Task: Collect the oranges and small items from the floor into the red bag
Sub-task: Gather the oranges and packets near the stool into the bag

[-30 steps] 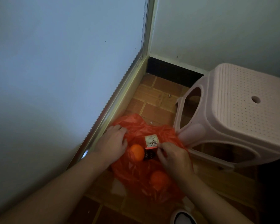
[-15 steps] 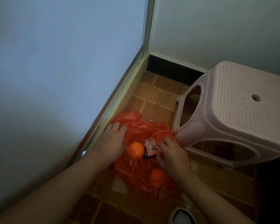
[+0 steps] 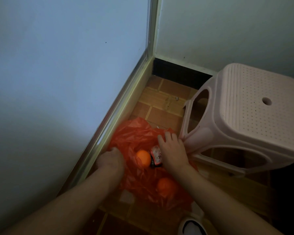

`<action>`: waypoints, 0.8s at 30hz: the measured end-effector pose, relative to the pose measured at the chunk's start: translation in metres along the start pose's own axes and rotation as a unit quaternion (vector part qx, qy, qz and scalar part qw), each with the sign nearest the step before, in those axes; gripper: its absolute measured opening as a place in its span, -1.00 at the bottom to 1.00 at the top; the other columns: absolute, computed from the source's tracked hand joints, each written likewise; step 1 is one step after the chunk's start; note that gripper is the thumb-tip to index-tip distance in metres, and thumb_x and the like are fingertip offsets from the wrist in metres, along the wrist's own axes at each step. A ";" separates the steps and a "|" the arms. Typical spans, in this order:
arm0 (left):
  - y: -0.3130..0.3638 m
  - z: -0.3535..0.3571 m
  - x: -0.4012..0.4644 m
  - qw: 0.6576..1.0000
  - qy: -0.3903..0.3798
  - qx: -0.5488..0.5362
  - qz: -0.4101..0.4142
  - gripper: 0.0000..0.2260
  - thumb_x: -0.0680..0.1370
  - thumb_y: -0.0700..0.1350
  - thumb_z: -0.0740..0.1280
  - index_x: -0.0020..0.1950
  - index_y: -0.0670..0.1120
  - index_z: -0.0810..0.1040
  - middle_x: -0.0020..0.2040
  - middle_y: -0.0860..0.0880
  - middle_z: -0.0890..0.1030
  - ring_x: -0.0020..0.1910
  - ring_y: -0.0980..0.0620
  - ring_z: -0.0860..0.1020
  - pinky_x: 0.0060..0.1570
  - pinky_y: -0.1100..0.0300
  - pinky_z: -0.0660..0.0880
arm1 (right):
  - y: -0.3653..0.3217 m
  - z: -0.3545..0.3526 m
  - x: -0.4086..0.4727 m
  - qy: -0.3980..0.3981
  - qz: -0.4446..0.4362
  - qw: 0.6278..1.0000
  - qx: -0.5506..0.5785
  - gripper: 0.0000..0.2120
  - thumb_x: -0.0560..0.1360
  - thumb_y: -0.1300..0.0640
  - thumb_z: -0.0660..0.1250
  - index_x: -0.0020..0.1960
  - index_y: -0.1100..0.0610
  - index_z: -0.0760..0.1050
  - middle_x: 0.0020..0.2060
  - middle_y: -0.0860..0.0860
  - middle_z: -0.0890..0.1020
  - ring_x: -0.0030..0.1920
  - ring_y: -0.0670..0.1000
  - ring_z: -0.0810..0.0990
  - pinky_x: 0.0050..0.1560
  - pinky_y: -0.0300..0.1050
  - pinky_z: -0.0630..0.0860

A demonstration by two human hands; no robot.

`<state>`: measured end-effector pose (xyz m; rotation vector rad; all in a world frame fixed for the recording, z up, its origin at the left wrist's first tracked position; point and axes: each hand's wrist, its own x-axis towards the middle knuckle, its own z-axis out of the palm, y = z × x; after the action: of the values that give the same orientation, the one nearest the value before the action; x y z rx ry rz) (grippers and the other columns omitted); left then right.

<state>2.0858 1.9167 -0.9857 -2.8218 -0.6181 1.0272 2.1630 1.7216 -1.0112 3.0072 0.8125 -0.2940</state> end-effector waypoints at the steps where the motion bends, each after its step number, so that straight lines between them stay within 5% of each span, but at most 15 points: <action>1: -0.001 0.000 -0.001 1.000 -0.004 -0.009 0.006 -0.59 0.66 -0.24 0.10 0.52 -0.28 0.21 0.38 -0.16 0.56 0.33 -0.14 0.58 0.22 -0.01 0.54 | 0.000 -0.001 0.002 -0.006 -0.005 1.000 0.006 -0.43 0.42 0.13 0.54 0.37 0.07 0.42 0.27 0.09 0.46 0.21 0.13 0.46 0.14 0.02 0.51; 8: -0.011 0.004 -0.003 0.993 0.012 -0.114 0.042 -0.66 0.63 -0.24 0.16 0.41 -0.21 0.34 0.23 -0.19 0.63 0.21 -0.20 0.63 0.12 -0.04 0.55 | 0.004 -0.009 0.000 0.021 -0.007 0.998 0.063 -0.87 0.55 0.14 0.38 0.10 0.06 0.56 0.05 0.01 0.53 0.01 0.04 0.53 -0.10 -0.11 0.53; 11: -0.010 0.002 -0.006 0.980 0.010 -0.197 0.028 -0.71 0.65 -0.08 0.22 0.32 -0.18 0.40 0.15 -0.20 0.65 0.13 -0.24 0.64 0.05 -0.04 0.55 | 0.005 -0.013 -0.005 0.043 0.002 0.994 0.098 -0.88 0.57 0.09 0.34 0.08 0.06 0.55 0.00 -0.01 0.53 -0.02 0.02 0.55 -0.15 -0.09 0.59; 17: 0.000 -0.024 -0.016 0.956 0.102 -0.263 0.082 -0.90 0.50 -0.23 0.25 -0.04 -0.09 0.52 -0.03 -0.14 0.66 0.00 -0.24 0.65 -0.09 0.00 0.55 | 0.015 -0.032 -0.018 0.069 0.013 0.974 0.216 -0.70 0.54 0.17 0.36 0.26 0.07 0.53 0.13 -0.02 0.53 0.10 0.00 0.55 0.03 -0.04 0.60; 20: 0.002 -0.037 -0.019 0.940 0.143 -0.292 0.105 -0.84 0.43 -0.24 0.32 -0.06 -0.07 0.62 -0.04 -0.10 0.68 0.00 -0.19 0.65 0.05 -0.04 0.59 | 0.018 -0.043 -0.026 0.097 0.010 0.961 0.257 -0.70 0.53 0.17 0.37 0.25 0.07 0.56 0.11 -0.06 0.53 0.08 -0.04 0.54 0.07 -0.09 0.58; 24: 0.006 -0.045 -0.027 0.908 0.192 -0.340 0.152 -0.81 0.45 -0.28 0.35 -0.05 -0.02 0.62 0.00 0.00 0.61 -0.09 -0.08 0.62 0.00 -0.03 0.60 | 0.022 -0.049 -0.040 0.164 0.011 0.937 0.307 -0.78 0.56 0.21 0.36 0.20 0.11 0.59 0.05 -0.08 0.51 0.01 -0.12 0.52 0.01 -0.26 0.52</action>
<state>2.0976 1.9035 -0.9354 -3.6770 -0.5818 0.2506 2.1485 1.6856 -0.9566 3.7241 0.8294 -0.0422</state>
